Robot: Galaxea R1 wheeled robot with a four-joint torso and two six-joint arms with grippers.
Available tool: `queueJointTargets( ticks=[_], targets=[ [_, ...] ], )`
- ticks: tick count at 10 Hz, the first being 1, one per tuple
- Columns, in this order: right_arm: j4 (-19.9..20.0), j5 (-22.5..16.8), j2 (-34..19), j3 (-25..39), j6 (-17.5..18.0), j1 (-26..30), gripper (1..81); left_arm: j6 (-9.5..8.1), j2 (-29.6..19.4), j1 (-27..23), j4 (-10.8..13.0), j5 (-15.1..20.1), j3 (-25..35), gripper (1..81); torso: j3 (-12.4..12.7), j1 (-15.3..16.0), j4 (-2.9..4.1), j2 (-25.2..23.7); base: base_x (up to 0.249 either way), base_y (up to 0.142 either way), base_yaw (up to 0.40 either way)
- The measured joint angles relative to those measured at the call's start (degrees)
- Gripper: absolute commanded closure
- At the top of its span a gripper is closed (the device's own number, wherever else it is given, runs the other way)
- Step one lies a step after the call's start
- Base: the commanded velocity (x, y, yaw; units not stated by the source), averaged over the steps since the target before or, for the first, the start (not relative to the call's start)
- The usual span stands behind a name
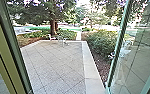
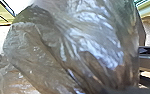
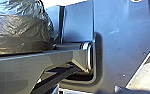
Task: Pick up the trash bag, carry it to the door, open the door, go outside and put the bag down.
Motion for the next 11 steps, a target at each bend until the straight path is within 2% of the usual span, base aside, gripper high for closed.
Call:
queueJointTargets(
  ticks=[11],
  targets=[
    [0.02, 0.12, -0.11, -0.11, 0.02, -0.22, 1.0, 0.0, 0.24, 0.66, 0.0, 0.2, 0.02, 81.1, 0.05, -0.19, 0.0, -0.11, 0.085, 0.0, 0.0]
  ],
)
